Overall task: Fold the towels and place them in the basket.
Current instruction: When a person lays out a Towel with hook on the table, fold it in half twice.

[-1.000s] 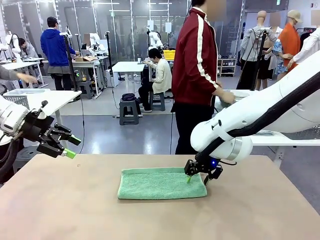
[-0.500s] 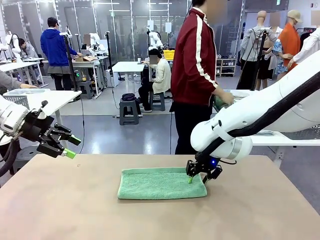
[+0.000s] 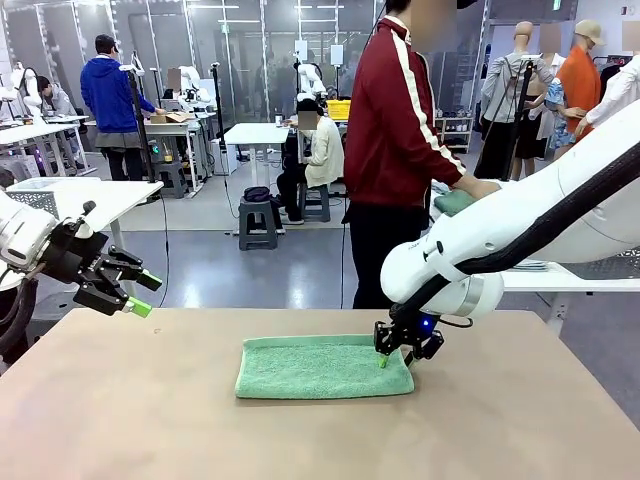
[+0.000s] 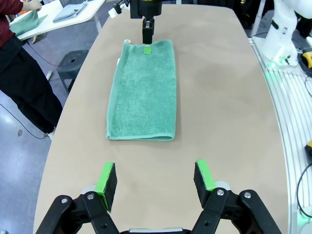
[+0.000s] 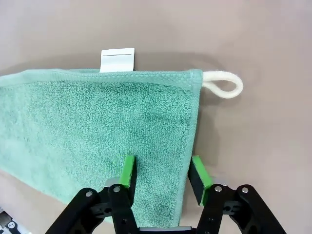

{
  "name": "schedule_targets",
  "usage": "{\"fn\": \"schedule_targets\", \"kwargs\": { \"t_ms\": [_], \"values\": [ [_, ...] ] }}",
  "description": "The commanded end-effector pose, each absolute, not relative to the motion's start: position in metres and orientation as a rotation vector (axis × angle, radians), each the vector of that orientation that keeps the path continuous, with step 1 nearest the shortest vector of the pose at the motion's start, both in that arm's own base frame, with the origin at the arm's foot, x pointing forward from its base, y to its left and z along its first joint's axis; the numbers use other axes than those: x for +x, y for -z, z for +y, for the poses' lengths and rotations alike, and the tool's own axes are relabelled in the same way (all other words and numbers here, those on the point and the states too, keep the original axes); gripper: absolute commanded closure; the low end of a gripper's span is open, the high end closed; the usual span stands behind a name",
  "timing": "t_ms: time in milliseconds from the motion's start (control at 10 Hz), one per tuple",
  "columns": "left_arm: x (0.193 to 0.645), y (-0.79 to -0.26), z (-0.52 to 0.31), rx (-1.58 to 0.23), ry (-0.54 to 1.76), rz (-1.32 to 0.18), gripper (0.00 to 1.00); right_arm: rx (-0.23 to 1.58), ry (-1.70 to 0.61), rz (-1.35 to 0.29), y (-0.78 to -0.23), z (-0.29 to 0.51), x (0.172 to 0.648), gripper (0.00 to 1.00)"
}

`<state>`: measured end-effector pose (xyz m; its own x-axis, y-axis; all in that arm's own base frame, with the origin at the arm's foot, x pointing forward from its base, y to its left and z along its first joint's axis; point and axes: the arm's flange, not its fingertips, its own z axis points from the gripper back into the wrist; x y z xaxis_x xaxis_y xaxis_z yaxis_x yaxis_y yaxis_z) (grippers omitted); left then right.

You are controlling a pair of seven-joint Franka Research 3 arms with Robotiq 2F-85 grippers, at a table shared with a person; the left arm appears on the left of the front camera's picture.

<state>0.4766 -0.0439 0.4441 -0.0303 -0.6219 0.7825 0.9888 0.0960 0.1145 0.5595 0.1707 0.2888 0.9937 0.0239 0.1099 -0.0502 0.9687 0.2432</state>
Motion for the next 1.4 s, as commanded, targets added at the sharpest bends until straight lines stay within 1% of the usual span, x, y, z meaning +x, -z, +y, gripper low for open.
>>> {"fn": "schedule_targets", "kwargs": {
  "t_ms": [0, 1300],
  "values": [
    [0.475, -0.445, -0.044, -0.582, 1.415, -0.82, 0.19, 0.218, -0.012, -0.061, -0.284, 0.182, 0.561, 0.45],
    [0.475, -0.445, -0.044, -0.582, 1.415, -0.82, 0.19, 0.144, -0.005, -0.02, -0.292, 0.202, 0.568, 0.45]
  ]
}}
